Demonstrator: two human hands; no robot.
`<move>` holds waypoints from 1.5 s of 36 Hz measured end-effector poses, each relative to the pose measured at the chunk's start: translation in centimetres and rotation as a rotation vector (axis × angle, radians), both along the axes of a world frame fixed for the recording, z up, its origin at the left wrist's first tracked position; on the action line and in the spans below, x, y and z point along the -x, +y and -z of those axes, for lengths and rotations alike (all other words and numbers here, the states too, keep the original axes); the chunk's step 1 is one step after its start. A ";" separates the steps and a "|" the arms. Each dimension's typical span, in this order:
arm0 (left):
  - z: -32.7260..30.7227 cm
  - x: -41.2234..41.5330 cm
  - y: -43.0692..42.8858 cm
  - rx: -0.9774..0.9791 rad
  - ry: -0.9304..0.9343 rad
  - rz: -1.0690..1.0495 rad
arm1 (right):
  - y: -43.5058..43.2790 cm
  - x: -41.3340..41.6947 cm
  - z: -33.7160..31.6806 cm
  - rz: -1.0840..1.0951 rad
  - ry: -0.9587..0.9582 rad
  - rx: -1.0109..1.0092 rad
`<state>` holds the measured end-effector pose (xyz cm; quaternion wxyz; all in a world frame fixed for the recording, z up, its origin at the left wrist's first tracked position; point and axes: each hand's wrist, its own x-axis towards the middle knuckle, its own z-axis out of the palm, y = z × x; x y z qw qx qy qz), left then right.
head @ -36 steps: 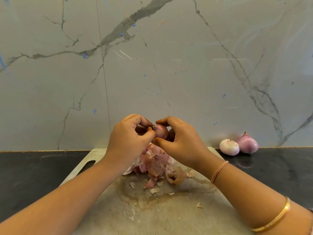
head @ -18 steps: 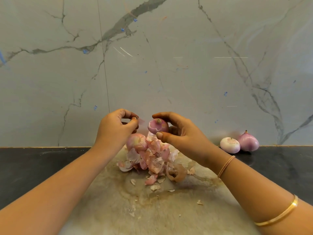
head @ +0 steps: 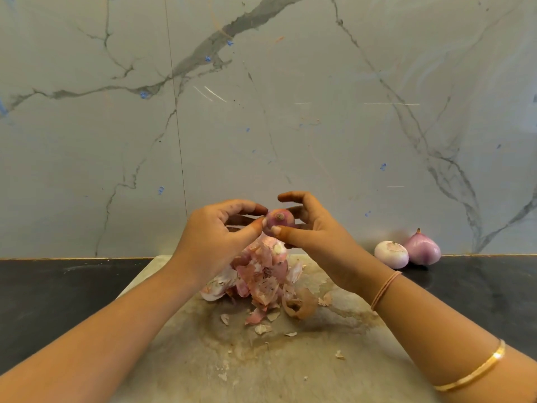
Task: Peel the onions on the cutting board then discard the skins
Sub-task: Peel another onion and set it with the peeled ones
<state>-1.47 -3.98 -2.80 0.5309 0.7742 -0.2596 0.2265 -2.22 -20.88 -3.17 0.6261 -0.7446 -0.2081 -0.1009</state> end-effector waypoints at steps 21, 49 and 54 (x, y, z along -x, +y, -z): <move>0.4 -0.4 -0.1 -0.072 -0.137 -0.048 | 0.2 0.3 0.1 0.036 -0.030 0.091; 0.4 -1.2 0.3 -0.055 -0.119 -0.292 | 0.3 0.7 -0.4 -0.016 -0.002 0.067; 0.3 -1.9 1.2 -0.057 -0.033 -0.366 | 0.3 1.0 -0.6 -0.085 0.015 0.055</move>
